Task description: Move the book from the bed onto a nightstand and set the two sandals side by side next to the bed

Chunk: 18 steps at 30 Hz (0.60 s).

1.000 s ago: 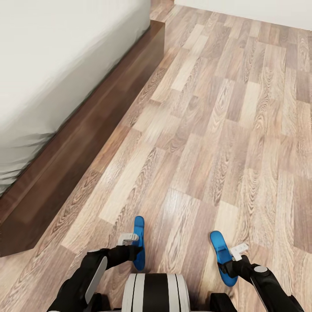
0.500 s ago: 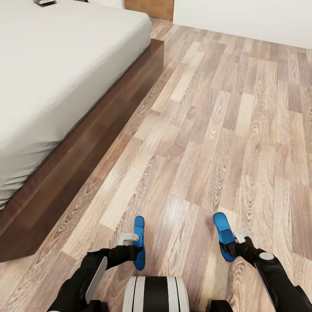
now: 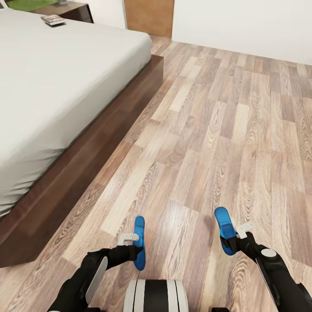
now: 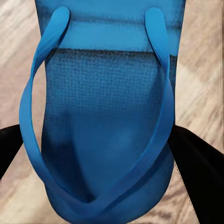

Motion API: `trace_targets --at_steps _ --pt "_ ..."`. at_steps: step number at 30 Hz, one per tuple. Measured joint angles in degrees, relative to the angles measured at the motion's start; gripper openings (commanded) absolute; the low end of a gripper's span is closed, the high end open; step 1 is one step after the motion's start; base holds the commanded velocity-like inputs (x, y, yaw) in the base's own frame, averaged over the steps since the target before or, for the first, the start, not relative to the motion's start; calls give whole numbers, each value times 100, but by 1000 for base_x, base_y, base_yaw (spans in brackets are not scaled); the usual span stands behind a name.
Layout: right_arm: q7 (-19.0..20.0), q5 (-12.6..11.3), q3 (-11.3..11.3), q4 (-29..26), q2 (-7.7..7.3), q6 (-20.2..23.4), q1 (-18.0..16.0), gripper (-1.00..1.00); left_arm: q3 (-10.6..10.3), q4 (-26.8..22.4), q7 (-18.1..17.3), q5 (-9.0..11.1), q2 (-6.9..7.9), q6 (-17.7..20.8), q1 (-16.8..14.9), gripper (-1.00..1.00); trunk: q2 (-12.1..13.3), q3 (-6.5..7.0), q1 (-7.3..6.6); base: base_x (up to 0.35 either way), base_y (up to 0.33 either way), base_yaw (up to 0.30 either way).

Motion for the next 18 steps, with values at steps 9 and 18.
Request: trace_targets --at_steps 9,18 --pt "7 0 8 -244 15 -6 16 -100 0 8 1 0 0 0 0 -100 12 200 -23 0 0 0" --pt "19 -5 8 -241 17 -11 18 -100 0 21 1 -1 7 -10 0 -100 24 399 -46 0 0 0"
